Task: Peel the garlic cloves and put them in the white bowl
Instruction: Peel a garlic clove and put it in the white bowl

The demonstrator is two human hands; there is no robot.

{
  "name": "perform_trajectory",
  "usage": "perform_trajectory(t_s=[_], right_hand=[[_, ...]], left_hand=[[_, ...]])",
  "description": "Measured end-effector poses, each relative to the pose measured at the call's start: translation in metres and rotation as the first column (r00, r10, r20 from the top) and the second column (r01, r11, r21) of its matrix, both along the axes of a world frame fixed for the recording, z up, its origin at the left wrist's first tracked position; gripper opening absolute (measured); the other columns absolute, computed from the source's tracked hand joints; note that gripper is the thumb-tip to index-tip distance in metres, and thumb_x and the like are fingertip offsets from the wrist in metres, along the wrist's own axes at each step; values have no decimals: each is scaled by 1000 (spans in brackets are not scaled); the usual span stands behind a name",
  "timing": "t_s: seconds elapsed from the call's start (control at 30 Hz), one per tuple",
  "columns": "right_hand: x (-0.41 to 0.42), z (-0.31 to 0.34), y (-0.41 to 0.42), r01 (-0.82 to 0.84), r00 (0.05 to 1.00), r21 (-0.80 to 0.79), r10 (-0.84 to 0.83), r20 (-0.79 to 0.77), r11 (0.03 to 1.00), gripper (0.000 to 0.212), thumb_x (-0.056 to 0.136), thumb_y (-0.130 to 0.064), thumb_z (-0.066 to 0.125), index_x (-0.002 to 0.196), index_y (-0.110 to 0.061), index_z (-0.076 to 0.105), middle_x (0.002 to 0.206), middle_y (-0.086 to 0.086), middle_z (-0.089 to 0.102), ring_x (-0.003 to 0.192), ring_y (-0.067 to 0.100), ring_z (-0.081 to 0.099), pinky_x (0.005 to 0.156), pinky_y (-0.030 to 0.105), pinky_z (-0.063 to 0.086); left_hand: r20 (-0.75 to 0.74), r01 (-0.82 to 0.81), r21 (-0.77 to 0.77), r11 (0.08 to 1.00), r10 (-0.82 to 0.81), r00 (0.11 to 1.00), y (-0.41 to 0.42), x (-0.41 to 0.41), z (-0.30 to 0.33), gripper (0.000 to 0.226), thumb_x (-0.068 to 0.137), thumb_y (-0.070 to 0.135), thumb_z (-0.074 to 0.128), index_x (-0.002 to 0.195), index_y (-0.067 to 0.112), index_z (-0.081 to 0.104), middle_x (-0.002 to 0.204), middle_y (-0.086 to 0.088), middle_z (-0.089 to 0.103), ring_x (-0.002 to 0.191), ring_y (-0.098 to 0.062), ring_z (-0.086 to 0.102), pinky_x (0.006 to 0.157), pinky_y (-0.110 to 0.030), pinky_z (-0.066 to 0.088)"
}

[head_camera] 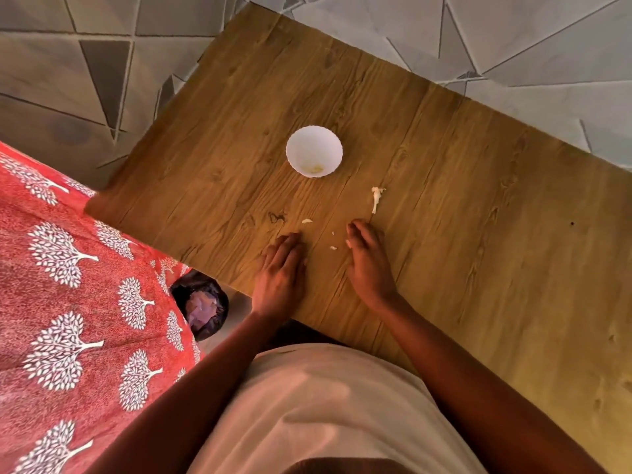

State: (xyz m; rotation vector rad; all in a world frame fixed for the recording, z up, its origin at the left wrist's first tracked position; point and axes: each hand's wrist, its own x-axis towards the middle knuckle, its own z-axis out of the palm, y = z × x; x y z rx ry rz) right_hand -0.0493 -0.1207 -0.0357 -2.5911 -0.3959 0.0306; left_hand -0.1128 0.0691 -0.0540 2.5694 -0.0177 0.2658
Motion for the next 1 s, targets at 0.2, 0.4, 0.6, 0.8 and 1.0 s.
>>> perform_trajectory(t_s=[0.2, 0.4, 0.6, 0.8, 1.0], right_hand=[[-19, -12, 14, -110, 992, -114, 116, 46, 987, 48, 99, -10, 39, 143, 4, 50, 150, 21, 46, 138, 40, 42, 107, 45, 48], [-30, -11, 17, -64, 993, -93, 73, 97, 994, 42, 105, -14, 36, 138, 3, 56, 144, 20, 53, 132, 35, 51, 100, 44, 54], [-41, -11, 50, 150, 989, -107, -148, 30, 983, 44, 101, -12, 50, 144, 0, 50, 154, 20, 40, 142, 39, 36, 109, 48, 47], [-55, -15, 57, 140, 983, -204, -111, 145, 969, 39, 92, -9, 46, 124, 0, 67, 137, 15, 61, 123, 35, 59, 78, 45, 63], [-61, -2, 65, 153, 974, -244, -104, 201, 958, 32, 86, -7, 46, 104, 0, 72, 107, 14, 71, 100, 33, 68, 65, 43, 62]], left_hand=[[18, 16, -25, 1000, -16, 1000, 1, 1, -2, 30, 99, 15, 65, 126, 2, 65, 146, -14, 57, 138, -33, 49, 113, -45, 39], [18, 57, -73, 996, -56, 998, 5, 1, -4, 29, 100, 14, 64, 125, 0, 65, 146, -15, 56, 138, -35, 49, 113, -48, 41], [43, 99, -141, 985, -94, 995, 12, 1, -2, 27, 98, 7, 64, 123, -3, 65, 144, -18, 57, 138, -34, 48, 116, -42, 38], [39, 177, -260, 949, -173, 984, 24, 2, -2, 28, 94, -2, 61, 122, -4, 64, 142, -16, 57, 138, -30, 47, 117, -40, 39], [-10, 132, -446, 885, -153, 988, 30, 4, 14, 27, 105, 16, 51, 123, 2, 65, 135, -9, 61, 127, -21, 57, 109, -34, 45]])
